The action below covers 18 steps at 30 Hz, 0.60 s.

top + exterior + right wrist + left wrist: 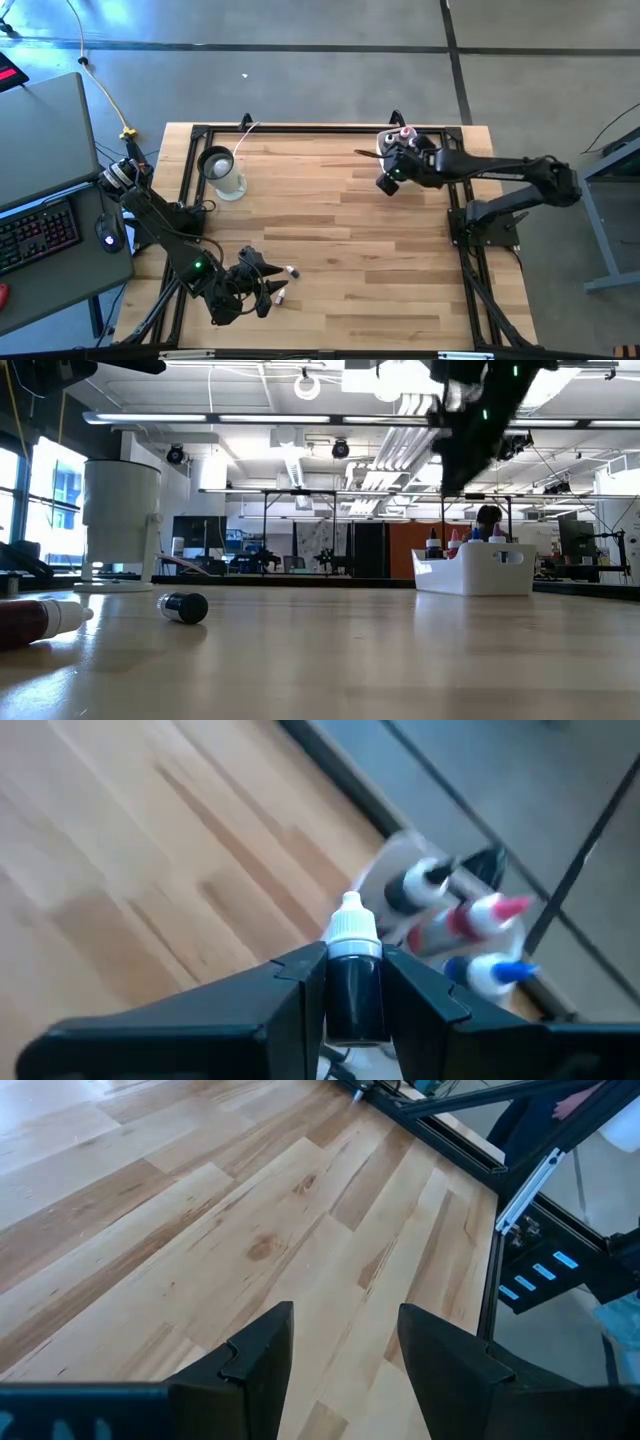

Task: Pick & Place food coloring
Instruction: Put the small violet food coloring bottle into the white bin

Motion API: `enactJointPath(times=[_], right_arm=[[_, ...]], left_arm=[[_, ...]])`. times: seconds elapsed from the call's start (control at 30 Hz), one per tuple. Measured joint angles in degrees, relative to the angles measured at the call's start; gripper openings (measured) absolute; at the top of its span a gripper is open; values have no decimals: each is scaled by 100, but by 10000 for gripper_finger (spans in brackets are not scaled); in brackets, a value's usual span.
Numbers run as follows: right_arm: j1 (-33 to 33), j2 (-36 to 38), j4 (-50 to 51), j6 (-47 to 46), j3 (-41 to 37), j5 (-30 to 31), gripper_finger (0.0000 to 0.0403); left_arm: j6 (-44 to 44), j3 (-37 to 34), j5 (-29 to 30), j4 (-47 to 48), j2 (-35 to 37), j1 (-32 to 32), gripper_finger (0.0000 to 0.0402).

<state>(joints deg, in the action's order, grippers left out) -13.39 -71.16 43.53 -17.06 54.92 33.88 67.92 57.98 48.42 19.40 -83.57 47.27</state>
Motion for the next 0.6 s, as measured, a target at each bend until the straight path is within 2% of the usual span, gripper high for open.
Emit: enactJointPath(times=[0.1,0.23,0.43,0.6], right_arm=[[-390,0,-653,37,-821,-164,83],[-774,4,-1312,140,-1446,-248,83],[-1156,4,-2356,217,-2057,-656,83],[-1339,7,-2444,508,-2206,-713,93]], left_arm=[[-2,0,-1,1,0,0,181],[-13,0,0,2,0,0,181],[1,0,2,0,0,0,181],[7,0,2,-2,0,0,181]])
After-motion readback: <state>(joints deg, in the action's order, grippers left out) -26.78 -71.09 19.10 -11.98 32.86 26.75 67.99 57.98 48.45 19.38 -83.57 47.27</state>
